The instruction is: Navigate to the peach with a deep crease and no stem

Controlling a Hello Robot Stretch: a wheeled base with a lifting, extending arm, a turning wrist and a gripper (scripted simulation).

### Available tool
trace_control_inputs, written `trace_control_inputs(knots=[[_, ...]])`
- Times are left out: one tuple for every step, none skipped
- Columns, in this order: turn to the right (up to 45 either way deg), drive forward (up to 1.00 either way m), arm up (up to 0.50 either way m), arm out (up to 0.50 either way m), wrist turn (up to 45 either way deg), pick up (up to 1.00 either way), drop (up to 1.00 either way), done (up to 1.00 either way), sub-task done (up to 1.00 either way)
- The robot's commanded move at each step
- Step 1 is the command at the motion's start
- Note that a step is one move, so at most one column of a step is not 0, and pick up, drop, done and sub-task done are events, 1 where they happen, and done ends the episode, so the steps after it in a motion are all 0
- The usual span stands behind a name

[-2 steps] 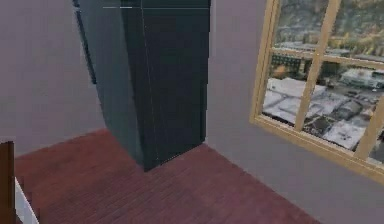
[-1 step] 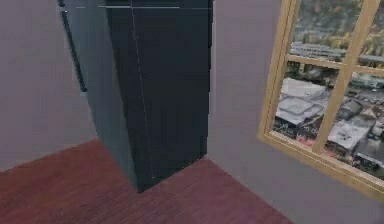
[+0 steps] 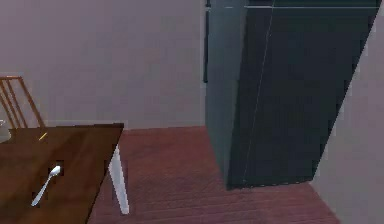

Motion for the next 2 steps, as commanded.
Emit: trace_control_inputs(knots=[[0.0,1.00,0.00,0.00,0.0,0.00,0.00,0.00,0.00],[0.0,0.30,0.00,0.00,0.0,0.00,0.00,0.00,0.00]])
